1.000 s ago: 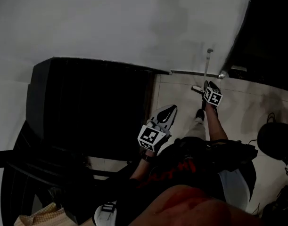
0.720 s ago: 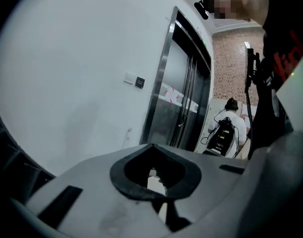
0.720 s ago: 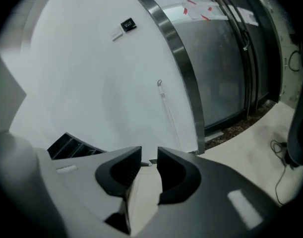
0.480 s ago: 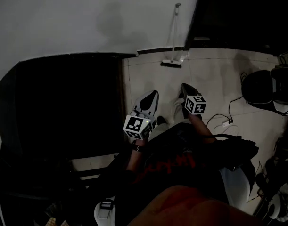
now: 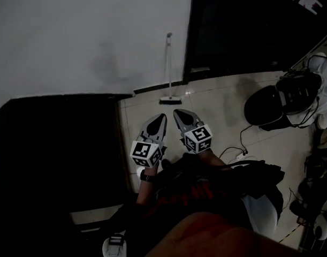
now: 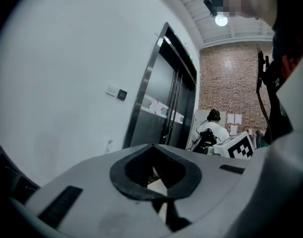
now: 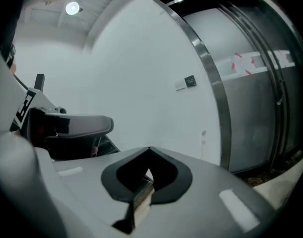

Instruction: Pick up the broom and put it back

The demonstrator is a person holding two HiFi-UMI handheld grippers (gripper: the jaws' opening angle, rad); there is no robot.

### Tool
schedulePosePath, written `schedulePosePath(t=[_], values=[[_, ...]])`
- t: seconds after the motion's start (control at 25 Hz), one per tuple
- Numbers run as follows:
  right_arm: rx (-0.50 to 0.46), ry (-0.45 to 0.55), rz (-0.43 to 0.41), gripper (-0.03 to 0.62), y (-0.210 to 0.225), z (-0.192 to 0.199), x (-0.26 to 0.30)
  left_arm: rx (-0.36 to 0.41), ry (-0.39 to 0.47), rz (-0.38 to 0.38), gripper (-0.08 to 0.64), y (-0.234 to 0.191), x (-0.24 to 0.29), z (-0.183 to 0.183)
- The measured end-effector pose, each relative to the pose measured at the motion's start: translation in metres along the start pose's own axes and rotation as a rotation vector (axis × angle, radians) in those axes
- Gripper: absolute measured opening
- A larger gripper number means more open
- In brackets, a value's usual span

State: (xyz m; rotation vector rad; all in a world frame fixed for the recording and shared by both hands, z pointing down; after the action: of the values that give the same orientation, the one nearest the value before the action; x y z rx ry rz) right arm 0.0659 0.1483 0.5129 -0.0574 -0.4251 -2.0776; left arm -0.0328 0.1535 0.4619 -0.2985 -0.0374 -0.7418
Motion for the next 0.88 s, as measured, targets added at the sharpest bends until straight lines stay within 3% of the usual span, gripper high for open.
schedulePosePath(t=[0.24,0.52,0.88], values=[[-0.013,0.054,0.07,0.0,0.015,-0.011,-0.033,0.065,-0.063,0.058,0.005,0.029,0.023,0.013],[0.006,0.048,0.128,0.0,0.029,-0.003,-0.043,0.071,-0.17,-0.028,0.003,0.006,0.036,0.032],[0.052,-0.001,0.169,0.0,0.046,0.021,-0.002,0.051,-0.124,0.077,0.003,-0.029,0.056,0.041]])
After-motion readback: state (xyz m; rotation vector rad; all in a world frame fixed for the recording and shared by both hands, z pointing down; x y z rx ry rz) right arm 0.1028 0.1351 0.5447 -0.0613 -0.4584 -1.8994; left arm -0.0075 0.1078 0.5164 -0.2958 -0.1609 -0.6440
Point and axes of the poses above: the fingertips, and each gripper's own axes: x forward along the fingers, y to its right, z out of its underside, the point moved 4 cm from there along -x, backward along the fingers, and after that the axes turned 2 degrees about -z, right-handed, at the moved point
